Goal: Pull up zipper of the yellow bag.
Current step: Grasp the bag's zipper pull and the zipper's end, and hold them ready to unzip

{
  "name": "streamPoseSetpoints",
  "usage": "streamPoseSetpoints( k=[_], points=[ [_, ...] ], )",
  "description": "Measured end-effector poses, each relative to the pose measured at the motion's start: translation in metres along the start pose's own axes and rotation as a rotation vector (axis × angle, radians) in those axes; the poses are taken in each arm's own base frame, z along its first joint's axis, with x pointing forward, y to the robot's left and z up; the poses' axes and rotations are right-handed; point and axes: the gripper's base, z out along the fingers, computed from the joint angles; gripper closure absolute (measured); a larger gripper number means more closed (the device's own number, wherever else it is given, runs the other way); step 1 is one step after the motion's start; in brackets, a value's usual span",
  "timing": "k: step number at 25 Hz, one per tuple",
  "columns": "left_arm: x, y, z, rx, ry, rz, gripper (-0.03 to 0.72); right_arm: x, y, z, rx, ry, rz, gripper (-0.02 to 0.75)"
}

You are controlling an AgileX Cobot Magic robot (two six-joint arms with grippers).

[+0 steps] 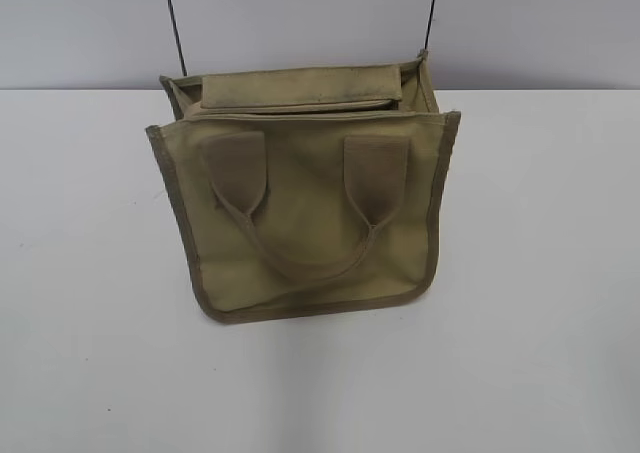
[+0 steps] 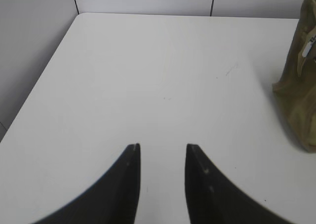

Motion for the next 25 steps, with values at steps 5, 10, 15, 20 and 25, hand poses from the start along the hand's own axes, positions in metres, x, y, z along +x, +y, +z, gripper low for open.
streamPoseSetpoints(
  k=[5,10,15,20,25],
  points=[
    [0.0,0.0,0.0,0.0,0.0,0.0,0.449,0.0,0.0,0.0,0.0,0.0,0.0,0.195],
    [0.0,0.0,0.0,0.0,0.0,0.0,0.449,0.0,0.0001,0.0,-0.001,0.0,0.0,0.195],
    [0.0,0.0,0.0,0.0,0.0,0.0,0.449,0.0,0.0001,0.0,-0.001,0.0,0.0,0.195],
    [0.0,0.0,0.0,0.0,0.0,0.0,0.449,0.0,0.0001,0.0,-0.001,0.0,0.0,0.195],
    [0.0,0.0,0.0,0.0,0.0,0.0,0.449,0.0,0.0001,0.0,-0.001,0.0,0.0,0.195]
  ],
)
